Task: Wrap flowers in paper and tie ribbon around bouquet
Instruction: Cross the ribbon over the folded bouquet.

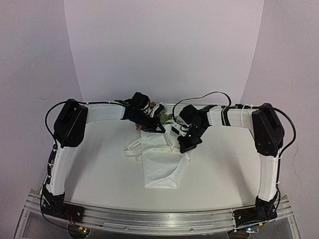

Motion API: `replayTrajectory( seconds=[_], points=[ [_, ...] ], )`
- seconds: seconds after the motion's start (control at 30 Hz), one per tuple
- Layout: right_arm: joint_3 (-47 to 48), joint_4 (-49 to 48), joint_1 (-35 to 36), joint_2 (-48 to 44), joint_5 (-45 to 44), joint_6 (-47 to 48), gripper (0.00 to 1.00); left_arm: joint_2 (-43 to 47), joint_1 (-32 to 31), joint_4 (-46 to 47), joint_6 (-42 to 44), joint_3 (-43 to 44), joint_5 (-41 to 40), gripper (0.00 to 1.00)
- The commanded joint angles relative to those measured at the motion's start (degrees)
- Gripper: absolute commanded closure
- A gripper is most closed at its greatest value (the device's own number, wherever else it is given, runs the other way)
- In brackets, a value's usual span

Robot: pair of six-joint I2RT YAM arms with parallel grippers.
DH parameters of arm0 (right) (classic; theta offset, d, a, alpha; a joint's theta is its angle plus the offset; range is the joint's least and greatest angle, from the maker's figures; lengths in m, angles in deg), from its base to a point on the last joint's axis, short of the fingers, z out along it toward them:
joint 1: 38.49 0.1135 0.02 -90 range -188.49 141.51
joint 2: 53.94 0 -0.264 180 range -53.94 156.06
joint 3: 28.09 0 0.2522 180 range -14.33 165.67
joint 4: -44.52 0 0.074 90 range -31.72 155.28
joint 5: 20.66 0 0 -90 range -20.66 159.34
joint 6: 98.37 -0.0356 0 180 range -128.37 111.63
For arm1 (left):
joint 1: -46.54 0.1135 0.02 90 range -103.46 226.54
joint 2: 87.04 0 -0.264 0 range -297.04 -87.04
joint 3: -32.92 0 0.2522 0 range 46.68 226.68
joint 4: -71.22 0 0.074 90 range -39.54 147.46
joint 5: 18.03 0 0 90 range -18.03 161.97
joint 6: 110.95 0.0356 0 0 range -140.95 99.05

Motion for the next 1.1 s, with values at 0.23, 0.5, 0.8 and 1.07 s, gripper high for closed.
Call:
replayTrajectory(
  seconds=[0.23, 0.5, 0.8, 1.07],
  points=[
    [-0.36, -0.24, -0.29, -4.48, 1.89, -0.81, 1.00, 0.50, -0.56, -2.90, 3.01, 0.25, 2.20, 1.00],
    [-2.31, -0.63, -0.33, -6.85, 4.31, -1.48, 0.90, 1.79, -1.39, -5.37, 5.04, -0.45, 2.07, 1.00],
    [-2.64, -0.56, -0.32, -7.01, 4.08, -1.71, 0.93, 2.51, -1.92, -7.60, 6.66, -1.04, 3.11, 1.00],
    [-3.06, -0.63, -0.91, -7.64, -0.21, 1.08, 0.63, 3.09, -2.22, -8.81, 7.33, -1.33, 3.41, 1.00]
  ],
)
